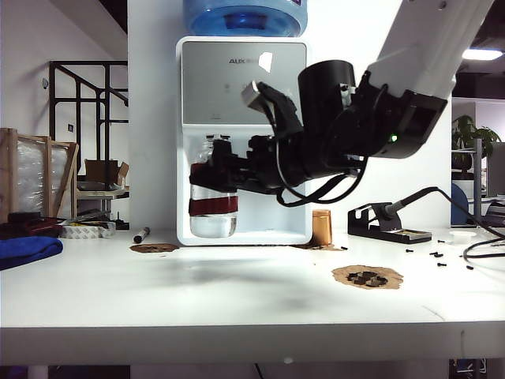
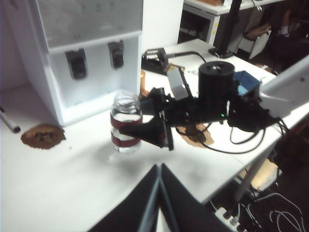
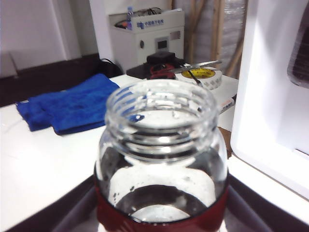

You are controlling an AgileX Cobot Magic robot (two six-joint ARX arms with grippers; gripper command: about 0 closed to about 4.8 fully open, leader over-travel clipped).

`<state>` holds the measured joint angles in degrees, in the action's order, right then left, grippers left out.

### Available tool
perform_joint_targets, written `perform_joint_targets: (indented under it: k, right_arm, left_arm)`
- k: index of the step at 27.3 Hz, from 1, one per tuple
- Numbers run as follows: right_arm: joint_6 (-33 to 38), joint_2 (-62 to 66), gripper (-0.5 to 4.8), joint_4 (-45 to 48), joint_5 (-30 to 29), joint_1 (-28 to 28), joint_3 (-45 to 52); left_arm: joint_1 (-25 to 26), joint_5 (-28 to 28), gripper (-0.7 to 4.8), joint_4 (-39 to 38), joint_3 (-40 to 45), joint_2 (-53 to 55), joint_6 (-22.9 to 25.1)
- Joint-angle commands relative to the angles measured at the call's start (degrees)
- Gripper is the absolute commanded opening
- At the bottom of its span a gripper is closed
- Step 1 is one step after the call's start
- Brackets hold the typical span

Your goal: Pick up the water bottle with two loops of red belts, then reach the front water dispenser and gently press the gray-black baffle horizontally to get a little water.

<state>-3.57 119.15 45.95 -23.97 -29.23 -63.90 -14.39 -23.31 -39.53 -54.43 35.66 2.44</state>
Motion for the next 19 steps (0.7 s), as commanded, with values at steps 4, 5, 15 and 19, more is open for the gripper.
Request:
perform_joint_targets:
  k: [4, 5, 15, 19]
  right_arm:
    - [-1.64, 0.07, -0.05, 1.68, 9.05, -0.81, -0.11]
    - [-1.64, 0.35, -0.05, 1.84, 9.81, -0.87, -0.11]
    - [3.82, 3.56, -0.05, 4.57, 12.04, -1.18, 0.07]
    - [3.76, 4.26, -0.05, 6.12, 12.04, -1.79, 0.09]
  left_arm:
    - [-0.04, 0.11, -0.05, -7.91, -0.57, -2.10, 3.21]
    - [-0.04, 0.13, -0.05, -9.29, -0.57, -2.23, 3.26]
    - [-0.04, 6.45, -0.05, -11.04, -0.57, -4.59, 3.30]
    - [-0.02, 7.02, -0.05, -9.16, -0.57, -5.66, 2.60]
